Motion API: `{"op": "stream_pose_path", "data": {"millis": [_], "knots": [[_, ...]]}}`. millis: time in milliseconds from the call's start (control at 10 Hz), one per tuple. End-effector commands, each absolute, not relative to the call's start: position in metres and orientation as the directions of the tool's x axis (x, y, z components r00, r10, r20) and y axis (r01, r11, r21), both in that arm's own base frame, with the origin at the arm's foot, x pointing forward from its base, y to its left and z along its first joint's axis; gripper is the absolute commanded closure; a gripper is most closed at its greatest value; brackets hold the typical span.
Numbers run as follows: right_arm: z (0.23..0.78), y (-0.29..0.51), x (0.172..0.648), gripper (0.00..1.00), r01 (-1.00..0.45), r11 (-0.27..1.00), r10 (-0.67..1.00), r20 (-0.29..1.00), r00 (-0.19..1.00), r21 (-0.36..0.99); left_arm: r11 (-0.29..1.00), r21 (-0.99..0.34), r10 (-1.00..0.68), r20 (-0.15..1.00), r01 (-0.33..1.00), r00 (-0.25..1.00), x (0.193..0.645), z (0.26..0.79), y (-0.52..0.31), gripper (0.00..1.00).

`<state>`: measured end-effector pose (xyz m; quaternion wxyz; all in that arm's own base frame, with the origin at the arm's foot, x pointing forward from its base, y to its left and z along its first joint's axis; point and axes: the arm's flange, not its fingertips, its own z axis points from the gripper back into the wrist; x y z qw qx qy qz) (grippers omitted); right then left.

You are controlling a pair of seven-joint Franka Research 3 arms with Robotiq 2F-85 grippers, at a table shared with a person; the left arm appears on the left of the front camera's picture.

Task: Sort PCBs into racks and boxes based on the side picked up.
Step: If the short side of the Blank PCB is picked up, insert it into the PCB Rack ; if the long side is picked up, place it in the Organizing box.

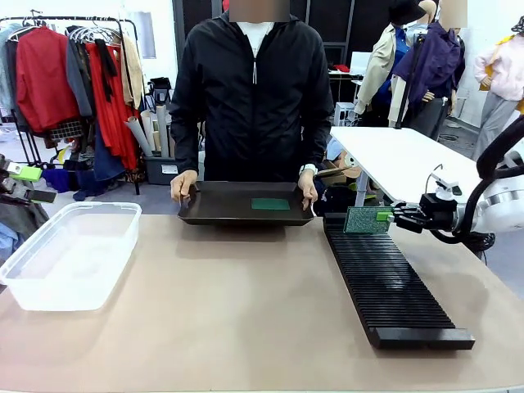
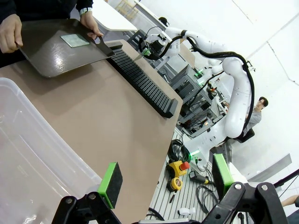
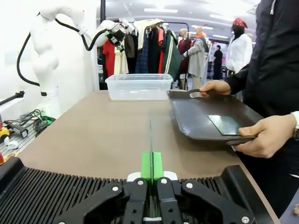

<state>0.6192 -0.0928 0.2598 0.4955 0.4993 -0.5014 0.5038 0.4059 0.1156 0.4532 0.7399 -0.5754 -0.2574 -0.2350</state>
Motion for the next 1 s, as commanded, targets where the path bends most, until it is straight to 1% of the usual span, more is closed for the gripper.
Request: {"op": "stream_pose_path", "data": {"millis": [0, 900], "knots": [[0.258, -0.091, 0.618, 1.00, -0.998, 0.049, 0.008, 0.999, -0.050, -0.051, 0.225, -0.729, -0.051, 0.654, 0.647, 0.755, 0.406, 0.455, 0.116, 0.00], [0.229, -0.110, 0.624, 1.00, -0.995, 0.094, 0.051, 0.999, -0.005, -0.010, 0.225, -0.729, -0.051, 0.654, 0.647, 0.755, 0.406, 0.455, 0.116, 0.00]]}}
